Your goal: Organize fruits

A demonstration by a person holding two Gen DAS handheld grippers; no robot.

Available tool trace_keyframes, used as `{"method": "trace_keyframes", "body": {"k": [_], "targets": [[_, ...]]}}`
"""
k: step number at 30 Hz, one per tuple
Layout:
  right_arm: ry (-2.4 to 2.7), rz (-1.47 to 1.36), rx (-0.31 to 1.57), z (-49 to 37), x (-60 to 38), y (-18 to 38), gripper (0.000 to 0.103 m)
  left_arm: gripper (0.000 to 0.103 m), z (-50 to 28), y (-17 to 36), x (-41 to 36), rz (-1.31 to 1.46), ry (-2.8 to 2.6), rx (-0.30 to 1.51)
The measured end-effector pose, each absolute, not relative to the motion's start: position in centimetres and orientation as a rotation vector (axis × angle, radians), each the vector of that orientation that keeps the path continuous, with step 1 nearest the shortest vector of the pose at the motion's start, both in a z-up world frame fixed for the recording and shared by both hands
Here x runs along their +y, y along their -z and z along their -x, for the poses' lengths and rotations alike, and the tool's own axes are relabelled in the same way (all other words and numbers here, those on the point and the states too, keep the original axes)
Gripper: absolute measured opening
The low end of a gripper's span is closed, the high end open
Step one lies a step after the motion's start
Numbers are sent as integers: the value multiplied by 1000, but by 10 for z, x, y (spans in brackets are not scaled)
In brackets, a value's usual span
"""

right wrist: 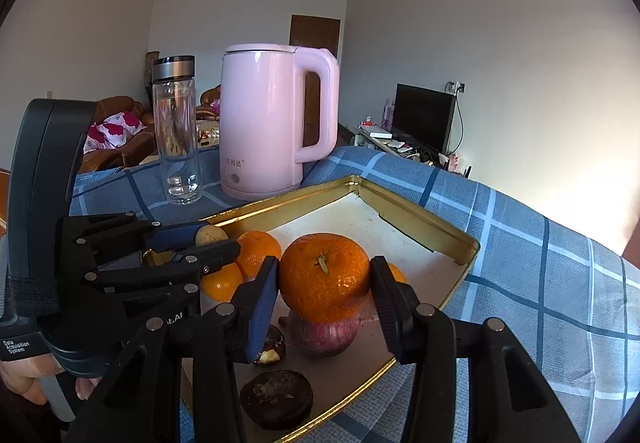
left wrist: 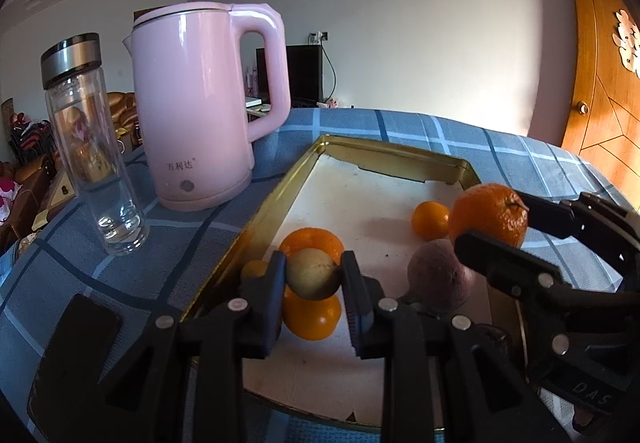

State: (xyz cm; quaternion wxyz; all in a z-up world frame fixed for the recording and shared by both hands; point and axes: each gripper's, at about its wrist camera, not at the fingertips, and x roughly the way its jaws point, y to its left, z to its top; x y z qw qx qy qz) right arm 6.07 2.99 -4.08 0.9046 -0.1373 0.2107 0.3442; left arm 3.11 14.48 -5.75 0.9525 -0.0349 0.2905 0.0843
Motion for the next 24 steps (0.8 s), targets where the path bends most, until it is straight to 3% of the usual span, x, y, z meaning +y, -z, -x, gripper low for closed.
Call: {"method": "trace_keyframes", "body": {"k": [11, 16, 24], "targets": [[-748, 314, 491, -60, 38, 55, 50, 33, -29, 59, 145, 54, -182, 611], [-717, 301, 470, -57, 32, 50, 60, 66, -20, 52, 147, 67, -200, 578], [-669, 247, 412, -46, 6, 33, 65, 75, -2, 30, 139, 58, -198, 507]]}}
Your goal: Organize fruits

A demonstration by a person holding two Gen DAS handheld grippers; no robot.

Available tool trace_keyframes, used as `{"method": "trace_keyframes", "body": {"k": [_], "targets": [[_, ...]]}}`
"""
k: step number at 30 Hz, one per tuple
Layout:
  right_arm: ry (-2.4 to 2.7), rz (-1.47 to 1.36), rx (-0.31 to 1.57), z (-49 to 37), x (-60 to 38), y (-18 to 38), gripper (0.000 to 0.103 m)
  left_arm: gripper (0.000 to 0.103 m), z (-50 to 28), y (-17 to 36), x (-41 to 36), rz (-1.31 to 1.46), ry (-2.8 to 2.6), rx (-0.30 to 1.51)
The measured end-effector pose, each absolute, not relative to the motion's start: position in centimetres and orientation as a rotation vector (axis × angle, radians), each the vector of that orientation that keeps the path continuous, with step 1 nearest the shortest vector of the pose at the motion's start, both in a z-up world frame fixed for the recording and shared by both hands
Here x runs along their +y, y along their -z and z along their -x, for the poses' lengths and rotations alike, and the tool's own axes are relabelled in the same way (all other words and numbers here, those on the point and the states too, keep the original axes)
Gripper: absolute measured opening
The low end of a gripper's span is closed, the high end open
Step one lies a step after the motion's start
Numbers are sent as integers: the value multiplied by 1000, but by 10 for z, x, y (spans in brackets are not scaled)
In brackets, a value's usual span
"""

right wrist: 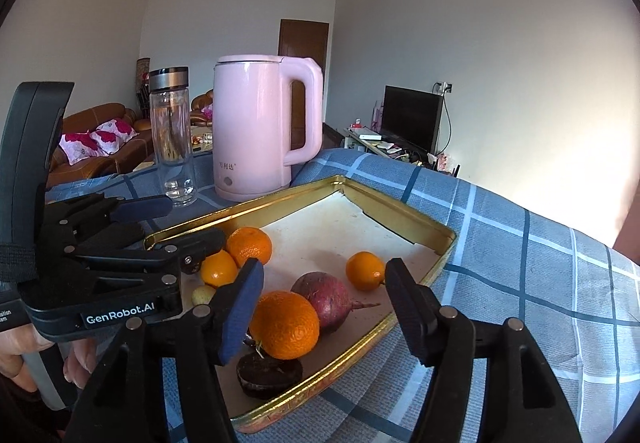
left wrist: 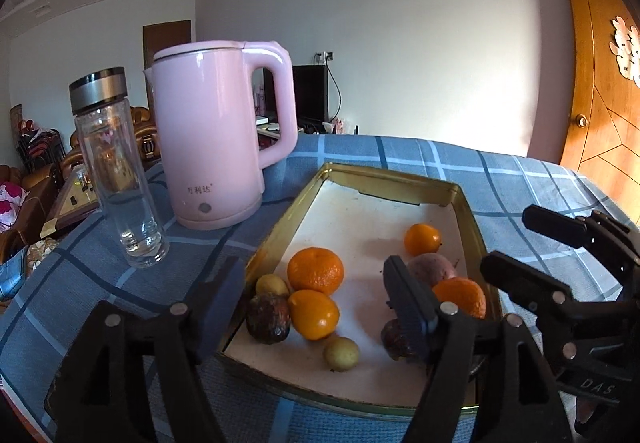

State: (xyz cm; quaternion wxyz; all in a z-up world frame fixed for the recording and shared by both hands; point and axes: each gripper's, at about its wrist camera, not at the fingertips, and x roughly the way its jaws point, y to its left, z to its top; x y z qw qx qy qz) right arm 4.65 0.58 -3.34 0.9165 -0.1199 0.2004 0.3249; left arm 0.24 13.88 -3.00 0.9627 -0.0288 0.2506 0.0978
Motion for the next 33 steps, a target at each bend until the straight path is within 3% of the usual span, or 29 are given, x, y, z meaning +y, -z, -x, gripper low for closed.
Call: {"method": "trace_keyframes", "body": {"k": [5, 17, 33], "targets": [[-607, 236, 352, -35, -13, 19, 71, 75, 3, 20, 135, 55, -199, 477], [-505, 204, 224, -8, -54, -5, 78, 86, 16, 5, 115, 30, -187, 423], [-466, 163, 179, 9, -79, -11, 80, 93, 25, -1, 87, -12, -170, 399]]}}
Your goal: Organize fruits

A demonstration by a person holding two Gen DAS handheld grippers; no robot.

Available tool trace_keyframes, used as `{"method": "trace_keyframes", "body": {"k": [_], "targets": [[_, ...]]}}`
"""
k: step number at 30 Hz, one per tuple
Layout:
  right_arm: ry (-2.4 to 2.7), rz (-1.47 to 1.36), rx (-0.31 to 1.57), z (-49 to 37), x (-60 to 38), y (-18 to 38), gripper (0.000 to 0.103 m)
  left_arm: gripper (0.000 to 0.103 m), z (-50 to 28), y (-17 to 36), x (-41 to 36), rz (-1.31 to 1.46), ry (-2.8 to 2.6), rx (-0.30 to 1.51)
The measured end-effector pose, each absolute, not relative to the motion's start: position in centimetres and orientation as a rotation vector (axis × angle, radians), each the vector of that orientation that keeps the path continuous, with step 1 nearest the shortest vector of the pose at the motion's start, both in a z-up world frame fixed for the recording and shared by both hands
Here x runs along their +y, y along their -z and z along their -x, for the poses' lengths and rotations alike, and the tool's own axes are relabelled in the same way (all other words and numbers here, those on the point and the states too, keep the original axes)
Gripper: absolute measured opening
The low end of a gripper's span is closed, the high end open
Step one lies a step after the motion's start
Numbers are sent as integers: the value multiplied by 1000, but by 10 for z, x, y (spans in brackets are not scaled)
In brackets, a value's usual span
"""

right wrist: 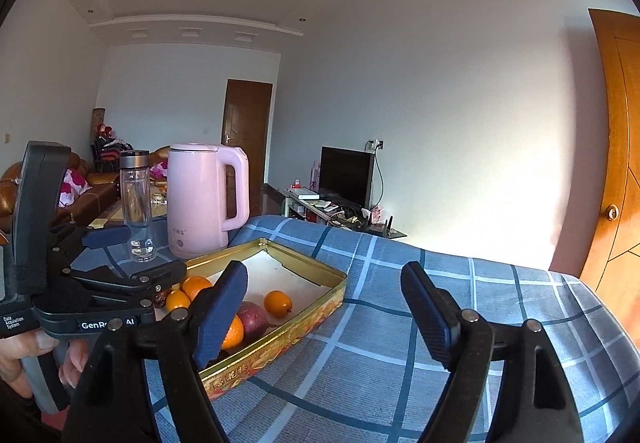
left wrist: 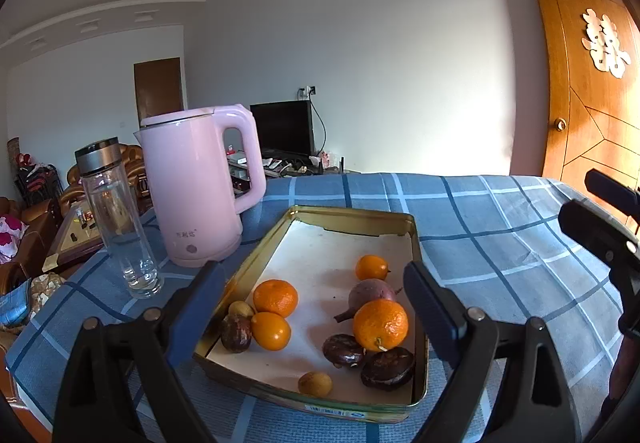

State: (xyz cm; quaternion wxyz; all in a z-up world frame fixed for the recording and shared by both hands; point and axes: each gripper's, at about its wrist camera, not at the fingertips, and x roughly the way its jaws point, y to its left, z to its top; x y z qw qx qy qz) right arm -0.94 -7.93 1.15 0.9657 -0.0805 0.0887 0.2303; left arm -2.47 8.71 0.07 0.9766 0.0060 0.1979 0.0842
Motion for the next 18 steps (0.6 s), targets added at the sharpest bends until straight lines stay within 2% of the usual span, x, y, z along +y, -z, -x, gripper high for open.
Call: {"method": "trace_keyframes", "body": {"k": [7, 18], "targets": [[-453, 153, 170, 13, -86, -13, 82, 94, 27, -1, 82, -20, -161, 395], [-439, 155, 155, 17, -91, -14, 85, 103, 30, -3, 75, -34, -158, 378]]}}
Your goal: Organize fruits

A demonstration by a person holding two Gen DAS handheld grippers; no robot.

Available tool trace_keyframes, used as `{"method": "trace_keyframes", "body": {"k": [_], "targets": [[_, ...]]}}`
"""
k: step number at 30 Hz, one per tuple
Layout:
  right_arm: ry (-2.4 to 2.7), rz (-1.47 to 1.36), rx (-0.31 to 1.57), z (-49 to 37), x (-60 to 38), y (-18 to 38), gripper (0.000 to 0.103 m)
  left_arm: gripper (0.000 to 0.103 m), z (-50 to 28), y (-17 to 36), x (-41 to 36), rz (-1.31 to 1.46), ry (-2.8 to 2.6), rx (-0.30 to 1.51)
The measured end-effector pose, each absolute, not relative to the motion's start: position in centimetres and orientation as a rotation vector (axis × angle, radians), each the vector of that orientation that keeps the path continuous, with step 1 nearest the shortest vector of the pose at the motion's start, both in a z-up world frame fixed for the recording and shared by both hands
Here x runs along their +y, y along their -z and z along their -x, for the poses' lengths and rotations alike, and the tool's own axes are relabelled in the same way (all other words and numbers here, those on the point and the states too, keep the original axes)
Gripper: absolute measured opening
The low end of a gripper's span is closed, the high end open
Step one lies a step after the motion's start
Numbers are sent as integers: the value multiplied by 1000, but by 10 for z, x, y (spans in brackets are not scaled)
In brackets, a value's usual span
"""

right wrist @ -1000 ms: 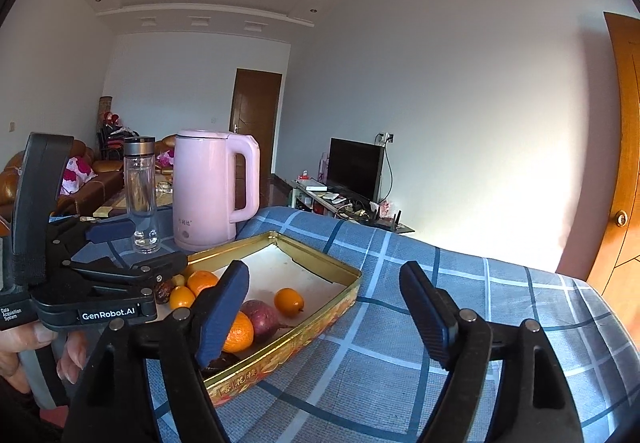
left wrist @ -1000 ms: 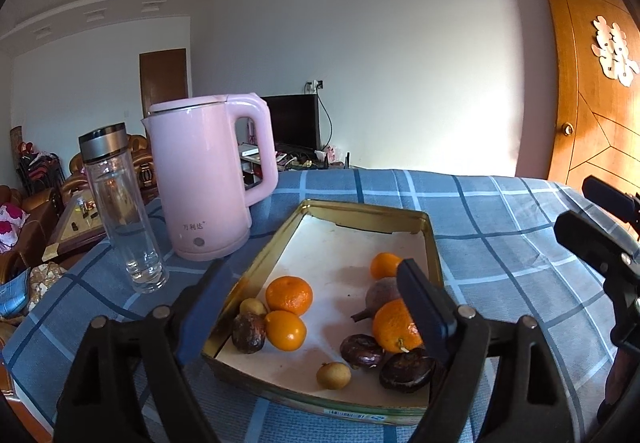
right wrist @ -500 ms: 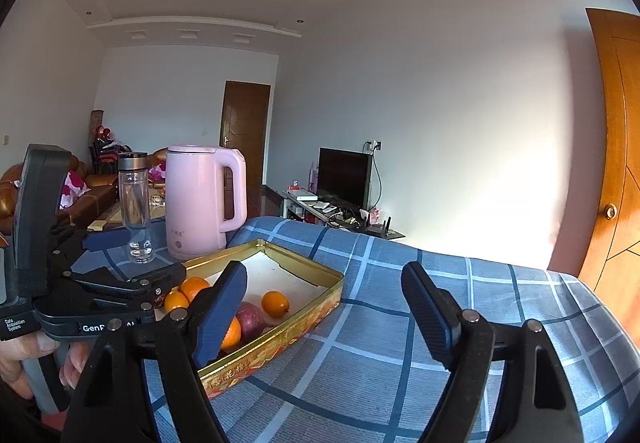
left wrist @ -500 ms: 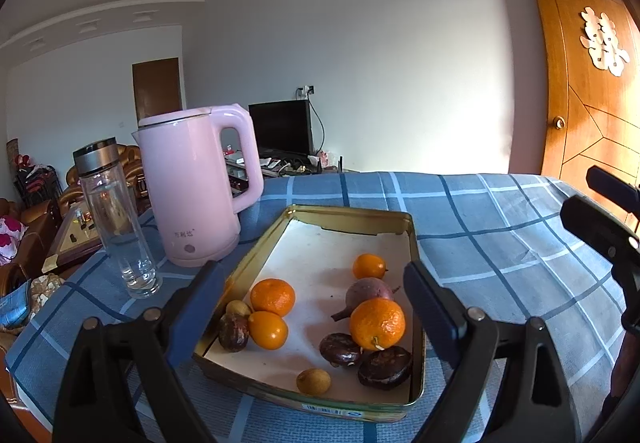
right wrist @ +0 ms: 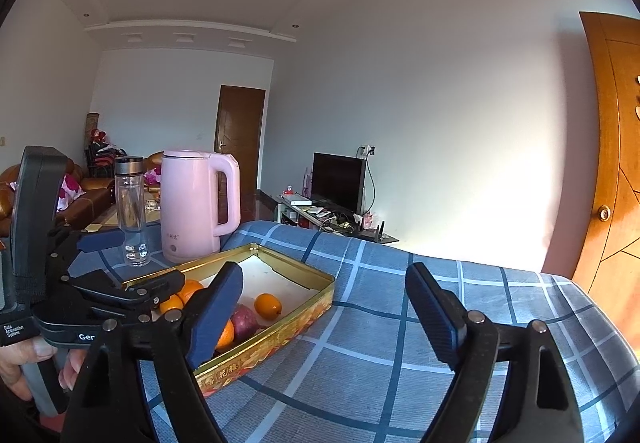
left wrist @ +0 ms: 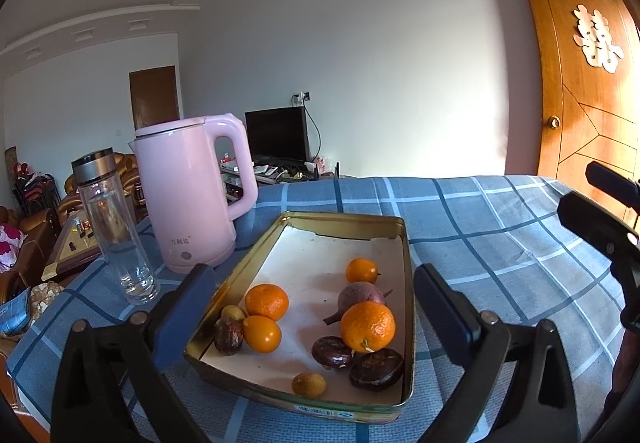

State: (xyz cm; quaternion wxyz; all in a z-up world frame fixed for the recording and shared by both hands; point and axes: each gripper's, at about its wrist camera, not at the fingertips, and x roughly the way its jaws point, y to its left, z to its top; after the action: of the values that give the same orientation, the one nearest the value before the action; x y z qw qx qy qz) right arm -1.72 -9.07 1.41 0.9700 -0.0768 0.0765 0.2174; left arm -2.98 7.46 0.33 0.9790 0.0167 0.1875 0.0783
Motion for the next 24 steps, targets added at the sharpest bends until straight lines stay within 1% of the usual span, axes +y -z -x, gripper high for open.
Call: {"method": "trace_keyframes", "body": {"k": [24], "targets": [[-399, 131, 135, 22, -112, -19, 85, 103, 35, -8, 55, -64, -121, 365]]}}
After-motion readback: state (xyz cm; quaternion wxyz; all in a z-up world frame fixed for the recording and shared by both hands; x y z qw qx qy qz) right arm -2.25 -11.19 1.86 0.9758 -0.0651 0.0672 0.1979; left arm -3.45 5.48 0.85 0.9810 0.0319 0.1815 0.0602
